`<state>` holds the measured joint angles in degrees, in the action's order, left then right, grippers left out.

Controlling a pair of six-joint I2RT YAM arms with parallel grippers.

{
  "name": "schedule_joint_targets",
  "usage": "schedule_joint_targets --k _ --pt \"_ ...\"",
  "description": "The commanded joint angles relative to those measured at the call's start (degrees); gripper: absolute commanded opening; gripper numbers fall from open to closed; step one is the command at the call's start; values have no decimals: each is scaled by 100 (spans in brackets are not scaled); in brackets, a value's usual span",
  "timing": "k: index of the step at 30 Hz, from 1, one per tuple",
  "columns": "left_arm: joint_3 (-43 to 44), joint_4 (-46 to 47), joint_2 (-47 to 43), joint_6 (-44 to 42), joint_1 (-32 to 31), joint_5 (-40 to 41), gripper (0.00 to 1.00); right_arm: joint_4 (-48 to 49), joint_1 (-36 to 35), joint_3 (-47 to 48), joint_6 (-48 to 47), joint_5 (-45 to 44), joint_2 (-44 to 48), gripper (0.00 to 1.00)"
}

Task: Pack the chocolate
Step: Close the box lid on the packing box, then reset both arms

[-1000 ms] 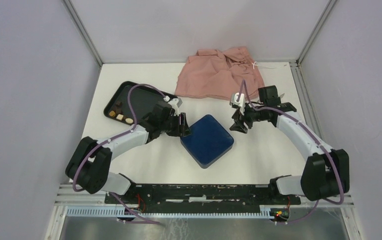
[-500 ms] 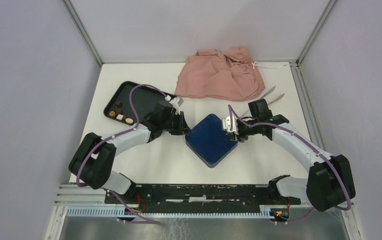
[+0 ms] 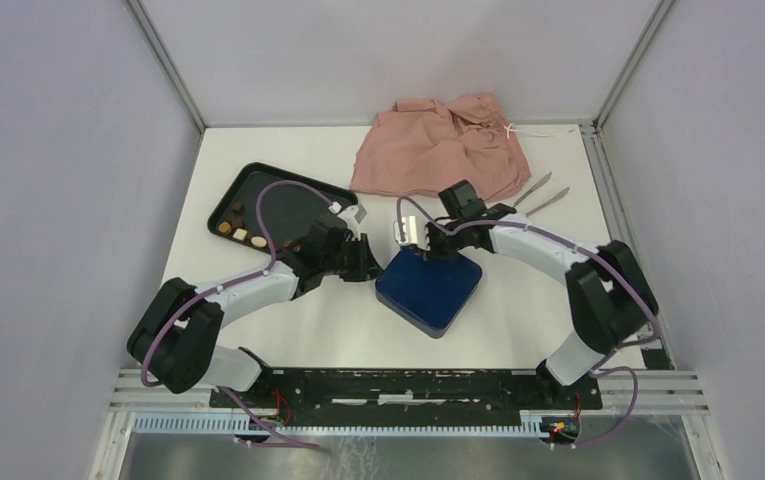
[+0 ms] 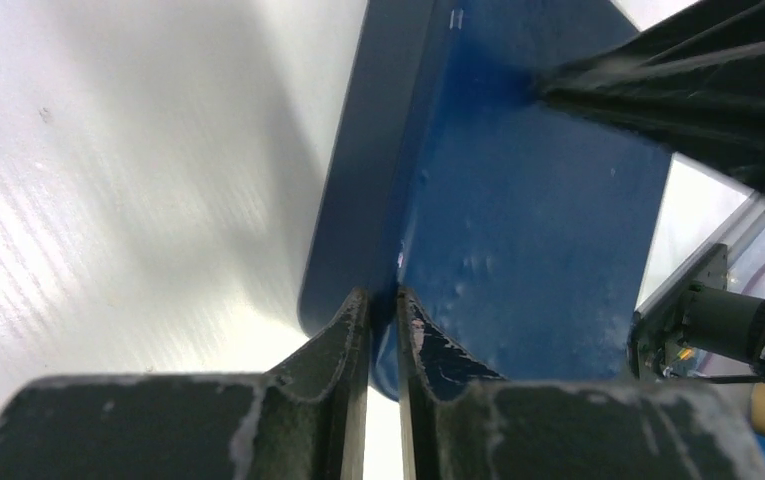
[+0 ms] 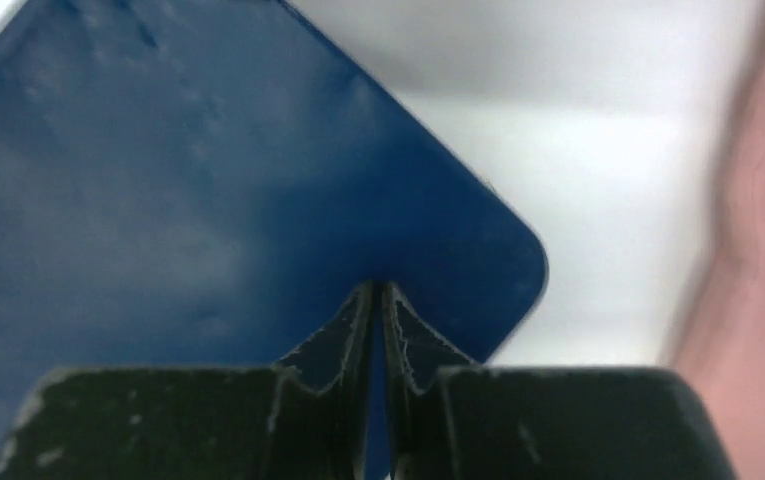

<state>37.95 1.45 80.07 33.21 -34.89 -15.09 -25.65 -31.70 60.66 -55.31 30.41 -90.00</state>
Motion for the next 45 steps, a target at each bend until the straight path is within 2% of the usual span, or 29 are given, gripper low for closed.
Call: schedule_joint_targets --k 1,4,6,9,14,19,24,26,27,29,31,34,36,38,42,45 --pt "-317 -486 5 219 -195 148 20 -95 -220 62 611 -1216 -992 13" --pt "-445 -337 -46 300 -273 131 20 -437 -212 317 644 -1310 -1407 13" --pt "-562 -223 -138 369 -302 117 20 -710 -188 464 565 -858 -1318 13" --pt "-724 -163 -324 475 -316 73 21 -972 -146 569 341 -97 -823 17" --pt "-931 8 -760 599 -338 15 23 -1380 145 516 29 666 234 22" --pt "-998 54 -1458 640 -334 118 34 -1702 784 -43 -540 1026 1327 25" --pt "-761 -652 -2569 275 -334 760 49 -2090 1515 -552 -796 976 1941 25" --pt "-619 -829 -3068 72 -338 897 62 -1747 1847 -755 -321 781 2205 27" --pt "-528 -910 -3312 -21 -330 969 69 -1451 2009 -808 -98 601 2374 33" --pt "-260 -1100 -3699 -182 -332 1150 85 -768 2280 -888 495 167 2735 60" --pt "121 -1336 -3927 -348 -323 1367 97 -69 2534 -877 1118 -224 3113 96" --pt "957 -1729 -3973 -643 -316 1491 100 1026 2674 -670 2686 -1235 3605 98" --pt "1500 -2006 -3860 -830 -316 1491 100 814 2676 10 3344 -1444 3528 98" --pt "1953 -2241 -3721 -939 -316 1492 100 405 2669 630 3427 -1138 3455 98" --pt "2462 -2506 -3561 -1009 -316 1387 100 244 2676 1145 3976 -650 3570 98" --pt "2659 -2618 -3538 -1000 -317 1349 100 360 2670 1345 5155 -1454 3629 98"
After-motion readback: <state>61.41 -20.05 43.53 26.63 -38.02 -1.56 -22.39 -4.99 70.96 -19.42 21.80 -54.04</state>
